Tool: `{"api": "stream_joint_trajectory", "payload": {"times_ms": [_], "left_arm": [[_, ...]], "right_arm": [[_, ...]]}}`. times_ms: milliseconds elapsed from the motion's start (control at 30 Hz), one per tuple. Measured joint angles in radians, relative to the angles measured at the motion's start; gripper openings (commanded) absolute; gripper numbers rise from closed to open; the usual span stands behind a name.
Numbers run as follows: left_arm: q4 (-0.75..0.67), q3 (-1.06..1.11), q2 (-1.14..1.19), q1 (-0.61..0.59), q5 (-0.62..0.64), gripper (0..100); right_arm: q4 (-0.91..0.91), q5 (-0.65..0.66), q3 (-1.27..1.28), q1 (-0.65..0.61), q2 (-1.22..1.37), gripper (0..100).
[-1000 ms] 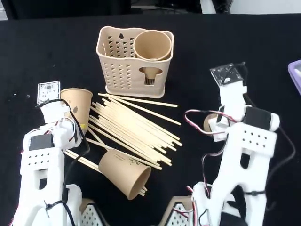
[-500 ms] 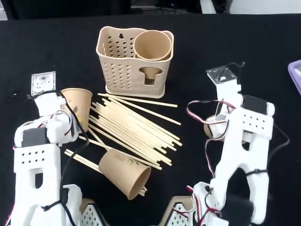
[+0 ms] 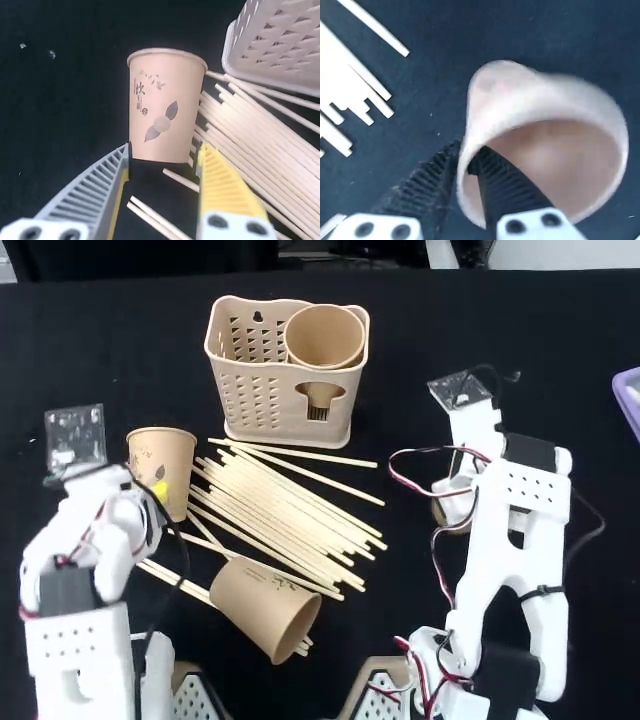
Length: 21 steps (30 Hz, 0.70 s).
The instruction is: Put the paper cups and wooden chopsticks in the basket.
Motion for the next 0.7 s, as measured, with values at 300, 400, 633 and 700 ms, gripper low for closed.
{"api": "stream_joint_trajectory", "payload": {"times_ms": [300, 400, 633, 700], "left_arm": [[-0.029, 0.117, -0.196, -0.002, -0.002, 22], [-0.035, 0.117, -0.199, 0.0, -0.002, 22], [-0.035, 0.117, -0.199, 0.0, -0.002, 22], [-0.035, 0.117, -0.199, 0.0, -0.002, 22]], "right_arm": [[0.16, 0.002, -0.281, 0.011, -0.08, 1.0], [0.279, 0.0, -0.494, -0.028, -0.137, 1.0], [0.359, -0.055, -0.928, -0.331, -0.081, 1.0], [0.359, -0.064, -1.005, -0.413, -0.003, 1.0]]}}
